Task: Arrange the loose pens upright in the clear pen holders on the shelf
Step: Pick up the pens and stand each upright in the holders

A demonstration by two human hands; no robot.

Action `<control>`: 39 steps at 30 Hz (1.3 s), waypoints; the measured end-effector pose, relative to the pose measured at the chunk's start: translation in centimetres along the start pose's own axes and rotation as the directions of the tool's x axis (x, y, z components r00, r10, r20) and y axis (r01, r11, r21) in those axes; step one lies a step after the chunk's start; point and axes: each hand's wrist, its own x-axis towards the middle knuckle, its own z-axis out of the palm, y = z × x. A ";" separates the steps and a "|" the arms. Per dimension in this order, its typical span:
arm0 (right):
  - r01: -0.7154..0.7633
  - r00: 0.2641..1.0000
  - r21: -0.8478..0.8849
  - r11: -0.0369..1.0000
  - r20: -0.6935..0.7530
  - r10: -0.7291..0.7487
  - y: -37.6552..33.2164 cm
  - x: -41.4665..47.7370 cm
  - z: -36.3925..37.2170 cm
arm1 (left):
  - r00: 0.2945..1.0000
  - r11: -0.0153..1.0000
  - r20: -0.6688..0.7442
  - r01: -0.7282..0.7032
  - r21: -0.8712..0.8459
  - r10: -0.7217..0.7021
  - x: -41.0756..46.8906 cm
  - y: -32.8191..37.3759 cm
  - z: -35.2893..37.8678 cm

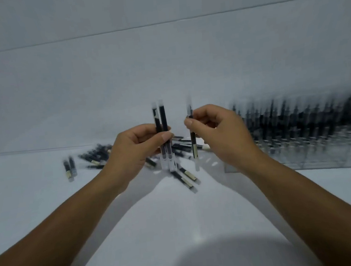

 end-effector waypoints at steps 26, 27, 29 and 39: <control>-0.152 0.899 -0.315 0.937 -0.437 -0.001 2.1 -2.6 -25.3 | 0.928 0.943 0.372 0.117 -0.310 0.007 -1.3 -0.6 24.7; -0.156 0.899 -0.320 0.934 -0.438 0.000 2.3 -2.3 -25.2 | 0.928 0.951 0.372 0.097 -0.294 0.020 -1.3 -0.7 24.7; -0.160 0.903 -0.336 0.928 -0.429 0.000 2.7 -1.7 -25.0 | 0.925 0.953 0.379 0.087 -0.290 0.031 -1.3 -1.0 24.7; -0.197 0.916 -0.428 0.882 -0.401 0.010 3.8 -0.5 -25.3 | 0.907 0.944 0.421 0.152 -0.293 -0.016 -1.2 -1.6 24.7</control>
